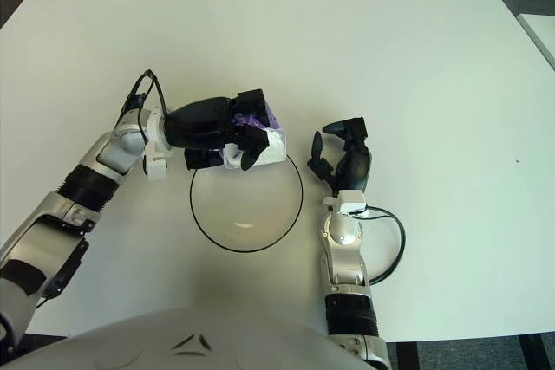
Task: Put the tissue paper into the plate.
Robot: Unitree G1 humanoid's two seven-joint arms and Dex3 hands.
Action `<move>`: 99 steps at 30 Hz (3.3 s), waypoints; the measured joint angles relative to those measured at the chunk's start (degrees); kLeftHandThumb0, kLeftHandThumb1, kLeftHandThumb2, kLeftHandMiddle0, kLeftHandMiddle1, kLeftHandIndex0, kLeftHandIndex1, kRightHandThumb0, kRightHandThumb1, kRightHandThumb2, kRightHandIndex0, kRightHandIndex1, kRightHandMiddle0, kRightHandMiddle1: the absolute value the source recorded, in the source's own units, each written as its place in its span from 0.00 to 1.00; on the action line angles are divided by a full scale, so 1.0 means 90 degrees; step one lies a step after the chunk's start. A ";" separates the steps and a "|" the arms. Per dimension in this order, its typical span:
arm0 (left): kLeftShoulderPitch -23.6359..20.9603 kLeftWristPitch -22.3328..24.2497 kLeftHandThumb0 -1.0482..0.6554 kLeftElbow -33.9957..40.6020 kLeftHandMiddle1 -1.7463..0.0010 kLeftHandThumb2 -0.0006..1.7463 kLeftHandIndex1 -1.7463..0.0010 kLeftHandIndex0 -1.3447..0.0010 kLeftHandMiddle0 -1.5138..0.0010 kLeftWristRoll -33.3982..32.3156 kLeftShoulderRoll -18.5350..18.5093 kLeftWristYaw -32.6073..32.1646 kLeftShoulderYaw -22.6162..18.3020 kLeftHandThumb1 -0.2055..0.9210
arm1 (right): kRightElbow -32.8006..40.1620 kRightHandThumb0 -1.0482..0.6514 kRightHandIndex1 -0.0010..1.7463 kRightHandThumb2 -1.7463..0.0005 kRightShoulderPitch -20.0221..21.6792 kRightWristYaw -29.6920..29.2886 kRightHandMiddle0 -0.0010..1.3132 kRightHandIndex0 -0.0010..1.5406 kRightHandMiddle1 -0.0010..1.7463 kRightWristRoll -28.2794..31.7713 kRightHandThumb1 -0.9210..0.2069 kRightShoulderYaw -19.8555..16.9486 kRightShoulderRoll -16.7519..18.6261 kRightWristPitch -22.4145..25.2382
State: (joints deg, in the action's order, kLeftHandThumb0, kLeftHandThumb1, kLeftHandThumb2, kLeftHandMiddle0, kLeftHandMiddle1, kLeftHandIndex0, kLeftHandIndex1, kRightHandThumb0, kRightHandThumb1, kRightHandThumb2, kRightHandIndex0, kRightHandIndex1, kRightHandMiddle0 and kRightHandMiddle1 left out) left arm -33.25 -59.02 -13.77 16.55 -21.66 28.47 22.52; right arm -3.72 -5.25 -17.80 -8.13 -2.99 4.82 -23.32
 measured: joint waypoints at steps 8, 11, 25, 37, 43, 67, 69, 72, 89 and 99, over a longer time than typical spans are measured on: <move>0.0262 0.0593 0.61 0.0691 0.00 1.00 0.04 0.48 0.39 -0.0446 -0.0440 0.0367 0.0031 0.11 | -0.0001 0.39 0.75 0.49 -0.0013 0.0006 0.26 0.34 1.00 0.0015 0.23 -0.0011 0.0011 -0.0001; 0.0325 0.0765 0.61 0.0820 0.00 0.98 0.05 0.49 0.41 -0.0569 -0.0515 0.0429 0.0027 0.14 | -0.0002 0.39 0.75 0.49 -0.0016 0.0006 0.26 0.33 1.00 0.0019 0.23 -0.0017 0.0014 -0.0006; 0.0478 0.1697 0.52 0.1178 0.00 0.55 0.08 0.80 0.78 -0.1538 -0.0775 0.0991 -0.0013 0.71 | -0.0002 0.39 0.75 0.50 -0.0007 0.0052 0.26 0.34 1.00 0.0017 0.22 -0.0017 -0.0018 0.0002; 0.0472 0.1646 0.09 0.1060 0.80 0.43 0.61 1.00 1.00 -0.2377 -0.0971 0.1810 -0.0066 0.98 | -0.0005 0.38 0.78 0.41 -0.0005 0.0013 0.32 0.35 1.00 0.0015 0.32 -0.0043 0.0006 0.0019; 0.0473 0.1182 0.06 0.0711 0.91 0.46 0.78 1.00 1.00 -0.2417 -0.0757 0.1805 -0.0158 1.00 | -0.0054 0.36 0.80 0.34 0.0050 -0.0011 0.38 0.36 1.00 0.0075 0.41 -0.0059 0.0039 -0.0027; 0.0496 0.0395 0.02 0.0735 0.99 0.59 0.94 1.00 1.00 -0.2415 -0.0695 0.1759 -0.0528 1.00 | -0.0427 0.35 0.80 0.28 0.0440 0.0012 0.43 0.34 1.00 0.0501 0.49 -0.0268 0.0027 -0.0310; 0.0487 0.0292 0.02 0.0707 1.00 0.59 0.93 1.00 1.00 -0.2366 -0.0688 0.1746 -0.0558 1.00 | -0.0457 0.35 0.80 0.28 0.0469 0.0011 0.43 0.34 1.00 0.0513 0.49 -0.0276 0.0025 -0.0315; 0.0467 0.0094 0.02 0.0620 1.00 0.59 0.93 1.00 1.00 -0.2202 -0.0664 0.1677 -0.0630 1.00 | -0.0486 0.35 0.81 0.28 0.0493 0.0011 0.42 0.35 1.00 0.0525 0.49 -0.0281 0.0024 -0.0322; 0.0438 -0.0288 0.01 0.0481 1.00 0.56 0.96 1.00 1.00 -0.1602 -0.0603 0.1288 -0.0849 1.00 | -0.0508 0.34 0.81 0.26 0.0510 -0.0040 0.44 0.37 1.00 0.0517 0.51 -0.0285 0.0023 -0.0322; 0.0333 -0.0421 0.00 0.0487 1.00 0.49 1.00 1.00 1.00 -0.0041 -0.0394 0.0510 -0.1459 1.00 | -0.0508 0.36 0.80 0.33 0.0503 -0.0038 0.39 0.36 1.00 0.0510 0.43 -0.0239 0.0020 -0.0371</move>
State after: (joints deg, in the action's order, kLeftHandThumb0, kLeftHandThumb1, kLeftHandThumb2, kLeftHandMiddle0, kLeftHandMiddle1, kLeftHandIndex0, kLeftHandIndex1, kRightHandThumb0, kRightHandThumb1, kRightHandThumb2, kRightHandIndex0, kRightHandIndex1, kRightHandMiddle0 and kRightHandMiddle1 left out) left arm -30.25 -62.81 -9.39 16.18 -25.21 33.06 9.38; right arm -8.29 -0.73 -18.14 -3.54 -5.14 5.00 -26.66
